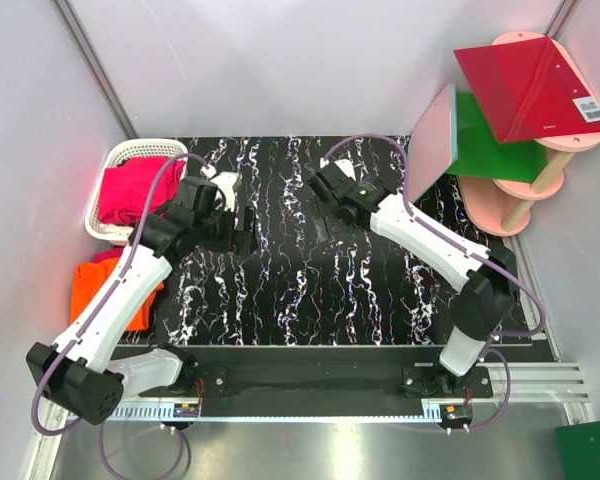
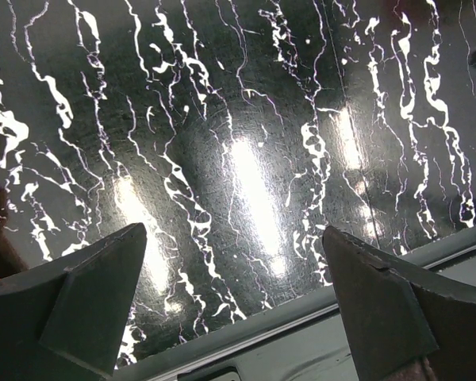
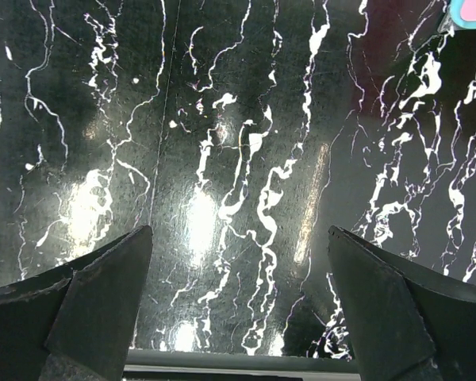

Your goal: Fold and stack the t-shirts

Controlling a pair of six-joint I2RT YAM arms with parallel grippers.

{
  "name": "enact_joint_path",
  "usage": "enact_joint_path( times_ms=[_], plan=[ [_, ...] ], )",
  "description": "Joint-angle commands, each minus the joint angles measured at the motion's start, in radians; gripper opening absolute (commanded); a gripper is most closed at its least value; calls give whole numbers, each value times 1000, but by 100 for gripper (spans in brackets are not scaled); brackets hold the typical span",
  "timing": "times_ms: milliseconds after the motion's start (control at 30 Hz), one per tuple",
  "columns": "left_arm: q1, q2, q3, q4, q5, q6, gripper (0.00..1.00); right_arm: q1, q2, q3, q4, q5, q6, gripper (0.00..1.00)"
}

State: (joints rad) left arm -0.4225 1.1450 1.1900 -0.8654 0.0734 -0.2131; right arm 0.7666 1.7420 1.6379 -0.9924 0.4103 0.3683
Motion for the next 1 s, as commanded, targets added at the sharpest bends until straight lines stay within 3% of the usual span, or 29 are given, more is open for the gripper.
enact_joint_path(
  times_ms=[0,133,267,367,467,633,733,833,967],
  plan=[
    [5,25,-15,13,98,23,99,10,-64,-24,12,12,34,100],
    [4,93,-29,-40,147,21,99,17,-53,-50,14,-13,55,100],
    [4,172,-33,-110,106,23,99,33,-35,-50,15,-34,69,100],
    [5,232,17,-173,-7,1,99,42,-16,-49,14,-45,69,100],
    [8,281,109,-224,-241,-37,99,46,-9,-46,14,-56,73,100],
    [59,305,258,-199,-354,-66,99,49,-4,-50,15,-53,77,100],
    [137,338,345,-155,-357,-69,99,50,-6,-64,14,-41,86,100],
    [295,477,486,-167,-299,-84,99,50,-16,-92,12,-8,109,100],
    [416,651,676,-262,-305,-98,99,50,-51,-128,5,38,135,100]
  ],
)
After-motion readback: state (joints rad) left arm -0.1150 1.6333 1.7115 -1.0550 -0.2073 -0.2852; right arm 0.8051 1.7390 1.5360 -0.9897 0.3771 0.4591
